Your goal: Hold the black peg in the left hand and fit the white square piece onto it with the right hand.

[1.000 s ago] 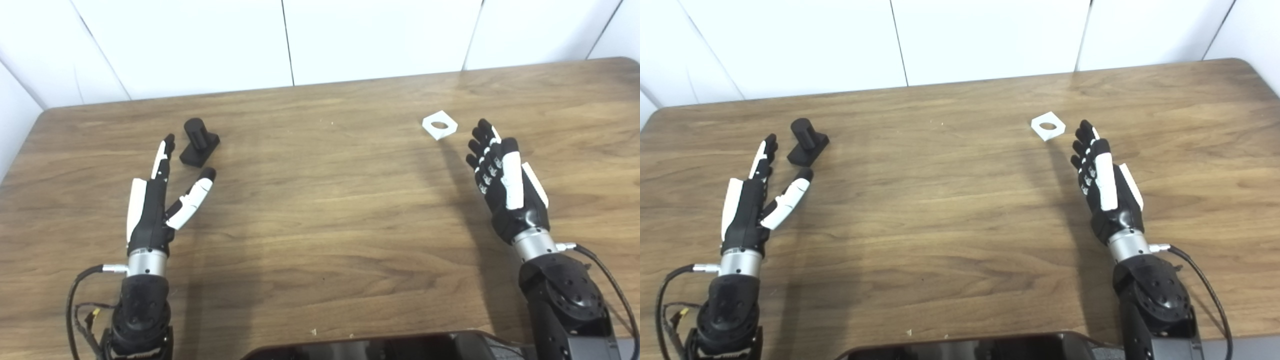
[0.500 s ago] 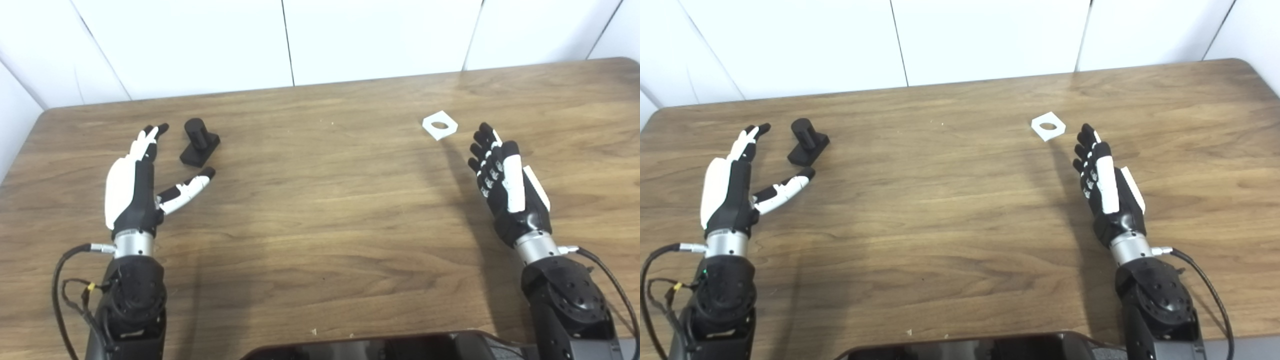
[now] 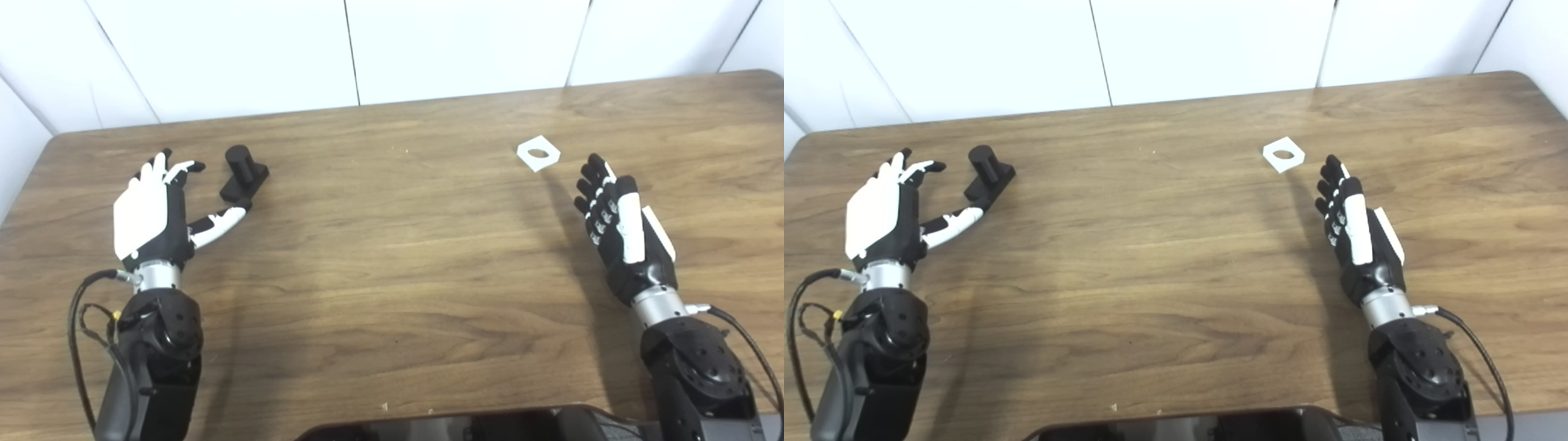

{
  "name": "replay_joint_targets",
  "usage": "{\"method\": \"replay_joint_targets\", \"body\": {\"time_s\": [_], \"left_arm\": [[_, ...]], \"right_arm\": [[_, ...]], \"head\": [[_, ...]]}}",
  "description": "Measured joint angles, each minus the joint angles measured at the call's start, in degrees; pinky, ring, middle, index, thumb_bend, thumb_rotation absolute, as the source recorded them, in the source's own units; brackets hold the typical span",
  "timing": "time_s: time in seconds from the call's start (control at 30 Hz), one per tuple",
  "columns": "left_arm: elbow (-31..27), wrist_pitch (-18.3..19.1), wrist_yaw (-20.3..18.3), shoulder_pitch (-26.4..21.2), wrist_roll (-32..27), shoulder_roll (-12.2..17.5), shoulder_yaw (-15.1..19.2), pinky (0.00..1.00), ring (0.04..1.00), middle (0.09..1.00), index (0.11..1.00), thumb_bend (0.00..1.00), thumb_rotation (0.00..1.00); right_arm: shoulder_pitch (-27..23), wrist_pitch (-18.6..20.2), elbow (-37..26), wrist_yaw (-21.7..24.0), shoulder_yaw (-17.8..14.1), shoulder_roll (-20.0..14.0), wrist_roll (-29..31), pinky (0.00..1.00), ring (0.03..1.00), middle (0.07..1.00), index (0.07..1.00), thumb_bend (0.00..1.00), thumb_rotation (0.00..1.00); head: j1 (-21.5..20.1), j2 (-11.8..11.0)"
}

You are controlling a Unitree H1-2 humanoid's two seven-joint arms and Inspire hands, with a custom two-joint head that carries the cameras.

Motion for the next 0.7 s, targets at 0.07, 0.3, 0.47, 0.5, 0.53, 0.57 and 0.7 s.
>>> {"method": "replay_joint_targets", "body": {"time_s": [0.07, 0.3, 0.47, 0.5, 0.53, 0.57, 0.7], "left_arm": [[0.61, 0.8, -0.4, -0.58, 0.34, 0.0, -0.4, 1.0, 1.0, 1.0, 0.791, 0.76, 0.57], [5.65, 1.35, -0.29, -3.67, 1.18, 0.79, -1.95, 1.0, 1.0, 1.0, 0.785, 0.78, 0.58], [8.75, 1.58, -0.26, -5.98, 1.88, 1.15, -3.0, 1.0, 1.0, 1.0, 0.779, 0.8, 0.6], [9.09, 1.58, -0.26, -6.21, 1.97, 1.18, -3.12, 1.0, 1.0, 1.0, 0.778, 0.81, 0.62], [9.82, 1.58, -0.26, -6.58, 2.06, 1.25, -3.36, 1.0, 1.0, 1.0, 0.778, 0.81, 0.64], [10.66, 1.63, -0.29, -6.88, 2.08, 1.41, -3.66, 1.0, 1.0, 1.0, 0.775, 0.82, 0.65], [12.31, 1.65, -0.26, -7.66, 2.08, 1.55, -4.03, 1.0, 1.0, 1.0, 0.773, 0.84, 0.67]], "right_arm": [[0.0, -0.01, 0.51, 0.03, -0.03, 0.0, 0.0, 1.0, 1.0, 1.0, 1.0, 0.65, 1.0], [0.1, -0.05, 0.97, 0.32, -0.13, -0.05, 0.02, 1.0, 1.0, 1.0, 1.0, 0.64, 1.0], [0.16, -0.05, 0.97, 0.74, -0.15, -0.44, 0.09, 1.0, 1.0, 1.0, 1.0, 0.65, 1.0], [0.17, -0.05, 0.97, 0.76, -0.16, -0.56, 0.1, 1.0, 1.0, 1.0, 1.0, 0.64, 1.0], [0.19, -0.05, 0.98, 0.77, -0.2, -0.74, 0.1, 1.0, 1.0, 1.0, 1.0, 0.64, 1.0], [0.19, -0.06, 0.98, 0.78, -0.2, -0.92, 0.1, 1.0, 1.0, 1.0, 1.0, 0.65, 1.0], [0.24, -0.08, 1.02, 0.79, -0.18, -0.98, 0.09, 1.0, 1.0, 1.0, 1.0, 0.64, 1.0]], "head": [[0.09, -0.17], [0.26, -0.44], [0.18, -0.61], [0.18, -0.62], [0.18, -0.62], [0.09, -0.79], [0.09, -0.88]]}}
